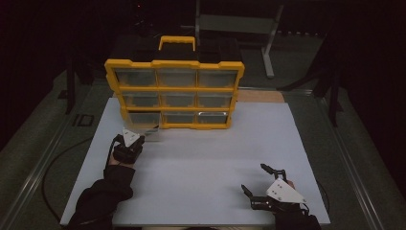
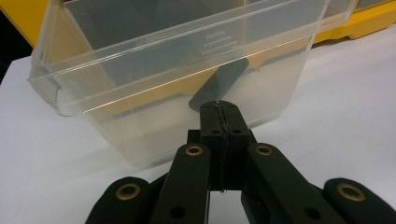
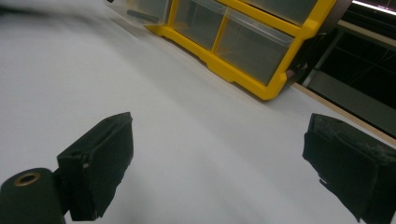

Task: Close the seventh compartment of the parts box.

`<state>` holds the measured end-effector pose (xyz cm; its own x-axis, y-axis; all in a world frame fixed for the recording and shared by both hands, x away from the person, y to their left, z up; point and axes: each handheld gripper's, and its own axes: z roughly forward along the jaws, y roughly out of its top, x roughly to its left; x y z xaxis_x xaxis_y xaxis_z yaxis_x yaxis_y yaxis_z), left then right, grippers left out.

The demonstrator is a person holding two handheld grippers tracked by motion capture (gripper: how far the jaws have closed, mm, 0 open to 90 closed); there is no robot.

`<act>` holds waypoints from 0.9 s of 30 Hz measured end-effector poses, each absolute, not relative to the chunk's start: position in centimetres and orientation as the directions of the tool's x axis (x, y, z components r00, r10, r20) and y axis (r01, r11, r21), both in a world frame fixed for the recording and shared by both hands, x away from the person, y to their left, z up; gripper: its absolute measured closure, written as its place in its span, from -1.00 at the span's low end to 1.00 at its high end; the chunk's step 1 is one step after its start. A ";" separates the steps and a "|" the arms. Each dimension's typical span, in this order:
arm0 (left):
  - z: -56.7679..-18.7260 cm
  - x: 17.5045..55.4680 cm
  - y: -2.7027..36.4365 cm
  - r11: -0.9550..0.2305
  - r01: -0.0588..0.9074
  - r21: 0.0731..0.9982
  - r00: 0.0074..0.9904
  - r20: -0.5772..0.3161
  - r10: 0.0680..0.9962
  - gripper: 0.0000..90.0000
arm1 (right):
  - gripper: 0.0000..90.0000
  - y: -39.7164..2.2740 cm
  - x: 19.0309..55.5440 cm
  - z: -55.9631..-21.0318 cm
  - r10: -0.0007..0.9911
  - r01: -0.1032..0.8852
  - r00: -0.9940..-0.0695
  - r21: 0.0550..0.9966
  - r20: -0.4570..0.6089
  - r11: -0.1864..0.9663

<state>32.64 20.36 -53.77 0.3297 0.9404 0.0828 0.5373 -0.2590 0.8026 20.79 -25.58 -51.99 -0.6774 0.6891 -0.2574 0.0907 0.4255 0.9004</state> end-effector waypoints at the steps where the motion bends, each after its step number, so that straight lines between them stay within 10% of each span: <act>1: -53.7 32.7 20.4 -0.260 0.538 0.801 0.331 0.083 0.940 1.00 | -0.81 -25.6 20.8 -52.0 0.690 0.092 -0.677 0.901 -0.256 0.424; 27: -53.4 33.8 20.6 -0.267 0.542 0.797 0.334 0.088 0.938 1.00 | -0.81 -25.6 20.8 -52.0 0.695 0.090 -0.671 0.902 -0.259 0.423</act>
